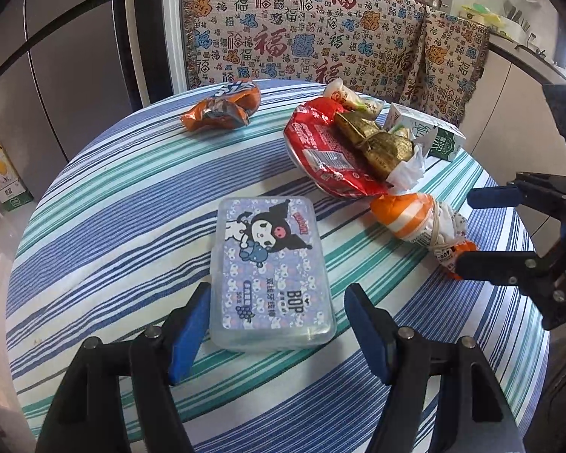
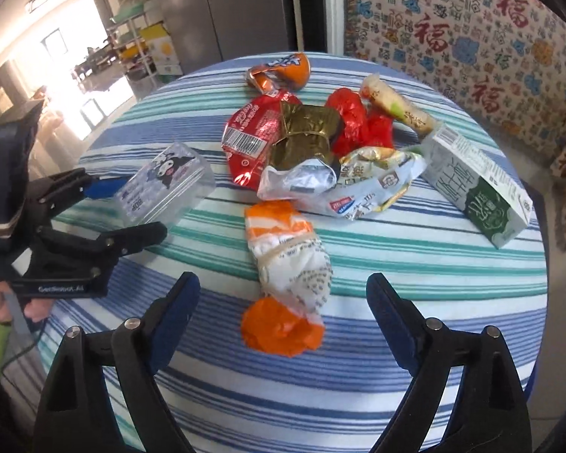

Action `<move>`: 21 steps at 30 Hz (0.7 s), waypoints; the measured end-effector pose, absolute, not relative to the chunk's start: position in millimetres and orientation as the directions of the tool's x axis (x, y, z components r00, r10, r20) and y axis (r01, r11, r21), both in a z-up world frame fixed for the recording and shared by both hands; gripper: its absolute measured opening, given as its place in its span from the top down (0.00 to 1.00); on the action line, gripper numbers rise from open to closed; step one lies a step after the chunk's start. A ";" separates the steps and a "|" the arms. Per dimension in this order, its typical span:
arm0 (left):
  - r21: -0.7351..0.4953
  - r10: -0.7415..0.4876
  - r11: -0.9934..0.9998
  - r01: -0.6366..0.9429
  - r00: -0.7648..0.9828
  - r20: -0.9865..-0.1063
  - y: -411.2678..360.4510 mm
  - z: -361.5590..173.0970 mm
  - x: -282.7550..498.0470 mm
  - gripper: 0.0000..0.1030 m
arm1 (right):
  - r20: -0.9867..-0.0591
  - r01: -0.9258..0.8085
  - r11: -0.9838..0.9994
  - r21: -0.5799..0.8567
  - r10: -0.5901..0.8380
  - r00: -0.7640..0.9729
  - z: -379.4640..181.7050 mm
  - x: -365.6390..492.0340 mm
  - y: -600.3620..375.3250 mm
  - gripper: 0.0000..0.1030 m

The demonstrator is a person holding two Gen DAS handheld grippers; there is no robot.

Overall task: Collect trash
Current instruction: 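Grasp the clear cartoon plastic box with the left tool while the right tool grasps the orange-white bun, then carry both items to the wastebasket and open both tools to drop them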

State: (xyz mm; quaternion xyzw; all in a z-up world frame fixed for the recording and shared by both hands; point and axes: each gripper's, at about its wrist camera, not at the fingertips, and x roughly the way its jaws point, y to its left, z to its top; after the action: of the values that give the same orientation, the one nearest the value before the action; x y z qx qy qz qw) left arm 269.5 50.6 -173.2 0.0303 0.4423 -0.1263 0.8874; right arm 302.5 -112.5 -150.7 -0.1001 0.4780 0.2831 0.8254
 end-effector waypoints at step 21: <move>-0.140 -0.281 0.946 0.291 0.531 -0.799 29.7 -170.4 224.9 0.38 | -0.857 -0.327 0.935 0.138 0.279 0.434 -138.3 236.8 -172.8 0.58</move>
State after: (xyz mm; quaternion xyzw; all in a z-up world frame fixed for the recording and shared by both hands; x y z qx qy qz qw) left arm 224.9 29.7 -170.4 0.0053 0.4559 -0.1635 0.8749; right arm 236.8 -172.8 -138.3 -0.0242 0.5012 0.1790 0.8463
